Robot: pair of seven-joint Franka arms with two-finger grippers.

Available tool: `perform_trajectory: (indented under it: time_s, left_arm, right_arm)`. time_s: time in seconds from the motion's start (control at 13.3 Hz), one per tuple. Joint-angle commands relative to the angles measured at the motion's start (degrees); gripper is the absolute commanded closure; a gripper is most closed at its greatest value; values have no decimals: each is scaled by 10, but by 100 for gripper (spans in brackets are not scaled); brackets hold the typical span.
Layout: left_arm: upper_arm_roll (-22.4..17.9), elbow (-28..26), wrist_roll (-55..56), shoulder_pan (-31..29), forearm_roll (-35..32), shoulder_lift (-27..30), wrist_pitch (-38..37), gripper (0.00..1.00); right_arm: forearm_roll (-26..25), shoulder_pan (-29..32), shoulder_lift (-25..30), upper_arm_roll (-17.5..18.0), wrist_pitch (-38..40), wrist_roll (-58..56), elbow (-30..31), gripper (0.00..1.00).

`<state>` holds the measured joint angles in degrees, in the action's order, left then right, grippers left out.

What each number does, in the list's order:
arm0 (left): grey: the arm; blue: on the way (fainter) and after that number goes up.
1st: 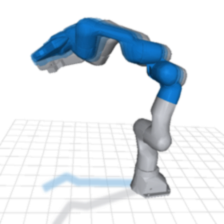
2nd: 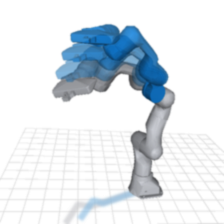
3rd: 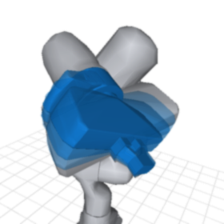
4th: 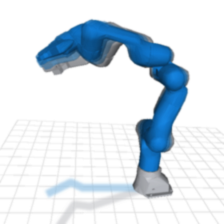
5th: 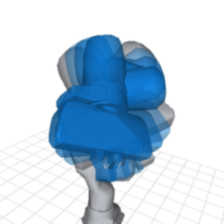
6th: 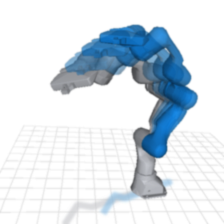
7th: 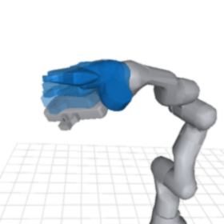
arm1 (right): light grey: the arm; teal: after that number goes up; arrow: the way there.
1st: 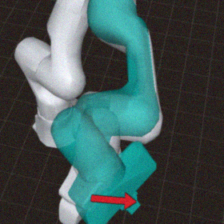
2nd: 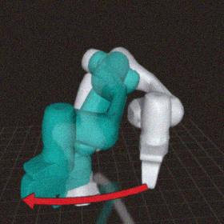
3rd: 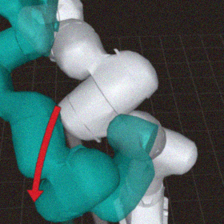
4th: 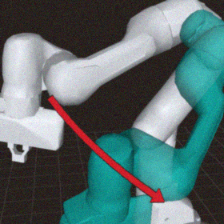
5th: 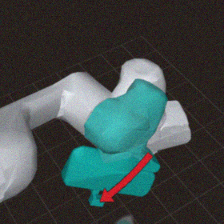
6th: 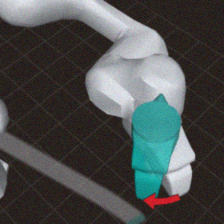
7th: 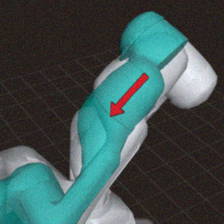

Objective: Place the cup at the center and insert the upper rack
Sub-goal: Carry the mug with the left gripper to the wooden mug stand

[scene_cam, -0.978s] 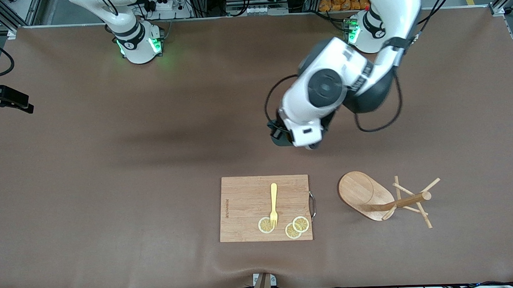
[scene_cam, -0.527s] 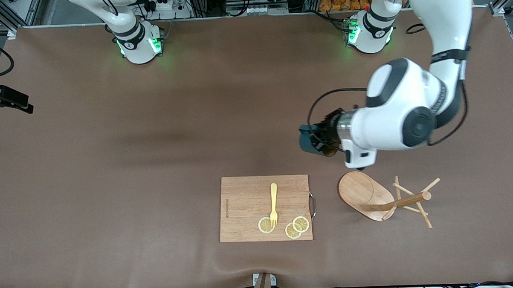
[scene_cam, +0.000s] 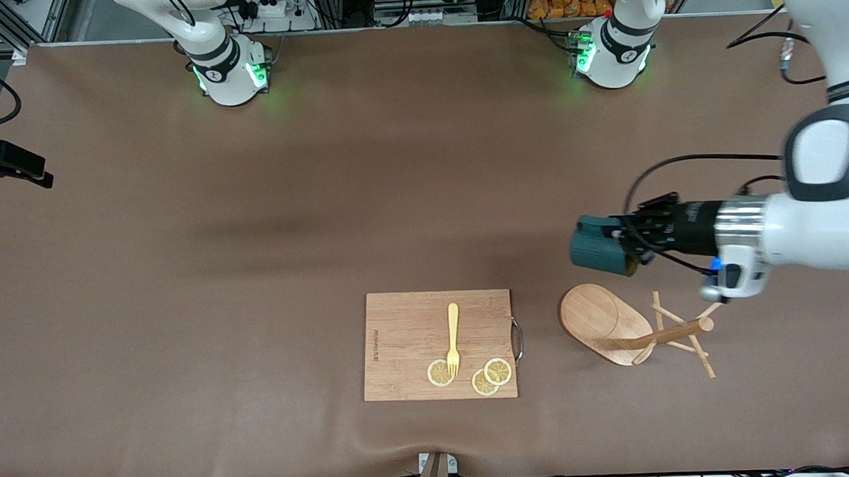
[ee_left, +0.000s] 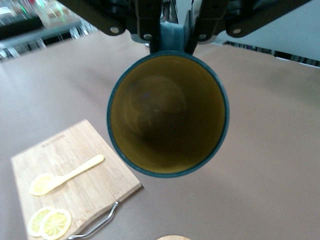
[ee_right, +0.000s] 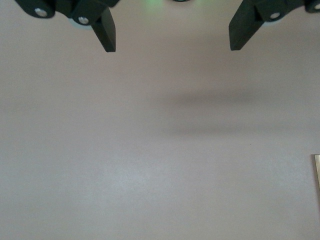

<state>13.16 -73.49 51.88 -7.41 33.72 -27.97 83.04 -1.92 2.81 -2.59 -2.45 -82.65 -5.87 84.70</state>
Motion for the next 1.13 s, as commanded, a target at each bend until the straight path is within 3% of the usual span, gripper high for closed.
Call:
perform_trajectory:
  time_s: [0.0, 1.05]
  left_arm:
    - [5, -7, -30, -22, 49, 2, -15, 100]
    - [1, -4, -129, -84, 166, -76, -39, 100]
  right_arm:
    - [-3, -6, -2, 2, 2, 8, -9, 0]
    - [3, -29, -16, 2, -19, 21, -17, 0]
